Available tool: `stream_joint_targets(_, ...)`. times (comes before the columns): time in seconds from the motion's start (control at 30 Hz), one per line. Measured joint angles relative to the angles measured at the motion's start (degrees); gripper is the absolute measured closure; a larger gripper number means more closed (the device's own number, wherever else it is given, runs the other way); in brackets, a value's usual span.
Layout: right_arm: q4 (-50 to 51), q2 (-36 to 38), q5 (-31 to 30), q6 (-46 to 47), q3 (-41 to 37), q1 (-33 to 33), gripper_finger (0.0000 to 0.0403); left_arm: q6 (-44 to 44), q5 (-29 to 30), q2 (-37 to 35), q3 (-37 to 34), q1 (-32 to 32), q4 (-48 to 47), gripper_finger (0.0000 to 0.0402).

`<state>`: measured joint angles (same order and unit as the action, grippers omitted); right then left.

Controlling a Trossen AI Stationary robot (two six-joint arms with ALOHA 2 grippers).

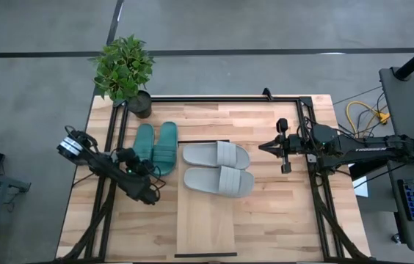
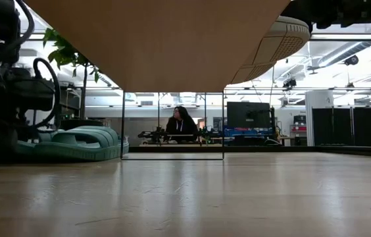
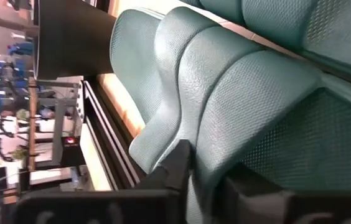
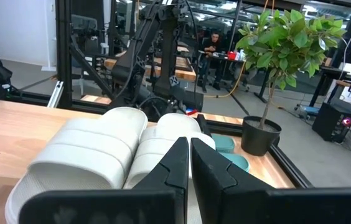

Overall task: Pick and place slides into the shelf
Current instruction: Put the left green slipper on the shelf

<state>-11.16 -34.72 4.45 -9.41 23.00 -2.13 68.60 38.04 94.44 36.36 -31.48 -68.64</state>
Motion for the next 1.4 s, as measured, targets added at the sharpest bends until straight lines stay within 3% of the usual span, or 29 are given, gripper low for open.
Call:
stream_joint_targets(0.2, -0.02, 0.02, 0.00, 0.00, 0.00, -0.02, 0.0394, -0.40, -1.23, -4.25, 0.80, -0.01, -0.82, 0.0399)
stream_joint_targets(0.77, 0.02, 0.02, 0.00, 0.10, 0.00, -0.01, 0.0394, -2.15, -4.37, -14.73, 14.52, -0.21, -21.57, 0.0401)
stream_joint_targets(1.1, -0.13, 0.02, 0.00, 0.87, 0.00, 0.00, 0.0394, -12.00, -2.58, -20.57, 20.83, -0.44, -21.31, 0.0401)
stream_joint_targets(1.4, -0.13, 0.02, 0.02, 1.95, 0.00, 0.00, 0.0394, -14.05, 0.12, -26.72, 21.56, -0.44, -21.42, 0.0401)
